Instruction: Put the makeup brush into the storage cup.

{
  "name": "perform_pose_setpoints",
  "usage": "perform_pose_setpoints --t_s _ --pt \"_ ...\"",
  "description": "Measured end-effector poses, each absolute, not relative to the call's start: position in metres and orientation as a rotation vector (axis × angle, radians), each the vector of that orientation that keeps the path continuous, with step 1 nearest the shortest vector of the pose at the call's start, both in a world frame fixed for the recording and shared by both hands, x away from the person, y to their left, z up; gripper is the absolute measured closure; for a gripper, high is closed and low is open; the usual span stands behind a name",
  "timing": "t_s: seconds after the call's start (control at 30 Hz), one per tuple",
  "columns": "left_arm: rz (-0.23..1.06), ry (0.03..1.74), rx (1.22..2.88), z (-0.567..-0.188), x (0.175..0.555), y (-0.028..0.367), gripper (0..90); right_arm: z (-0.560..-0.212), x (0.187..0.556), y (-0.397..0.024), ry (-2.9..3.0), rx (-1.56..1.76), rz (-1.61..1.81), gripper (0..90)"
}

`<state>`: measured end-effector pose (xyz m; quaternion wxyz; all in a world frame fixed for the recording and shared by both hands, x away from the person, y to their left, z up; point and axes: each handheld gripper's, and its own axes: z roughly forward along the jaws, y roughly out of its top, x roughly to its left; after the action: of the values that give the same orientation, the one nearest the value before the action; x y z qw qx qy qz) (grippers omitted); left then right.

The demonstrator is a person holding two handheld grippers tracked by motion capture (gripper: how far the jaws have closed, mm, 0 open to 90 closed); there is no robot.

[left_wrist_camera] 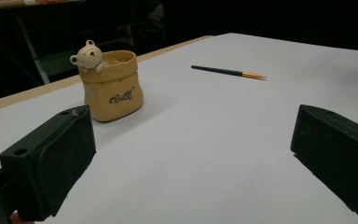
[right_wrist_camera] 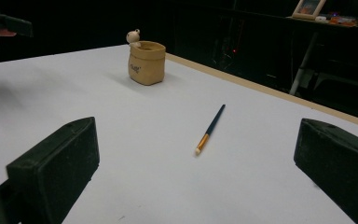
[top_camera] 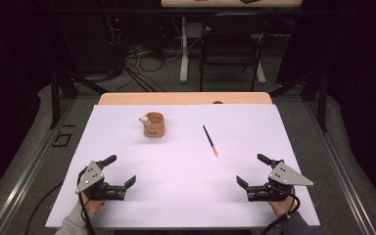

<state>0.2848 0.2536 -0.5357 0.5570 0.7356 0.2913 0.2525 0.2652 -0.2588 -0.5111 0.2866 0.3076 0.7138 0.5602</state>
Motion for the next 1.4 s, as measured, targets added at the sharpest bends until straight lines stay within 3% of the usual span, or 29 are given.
perform_pose_setpoints --t_s 0.67,1.4 --pt "0.599 0.682 1.733 -0.536 0.286 0.252 0.0 -0.511 0.271 -0.255 1.934 0.812 1.496 0.0" --pt "0.600 0.683 1.734 -0.536 0.287 0.252 0.0 -0.517 0.312 -0.240 1.951 0.818 1.506 0.0"
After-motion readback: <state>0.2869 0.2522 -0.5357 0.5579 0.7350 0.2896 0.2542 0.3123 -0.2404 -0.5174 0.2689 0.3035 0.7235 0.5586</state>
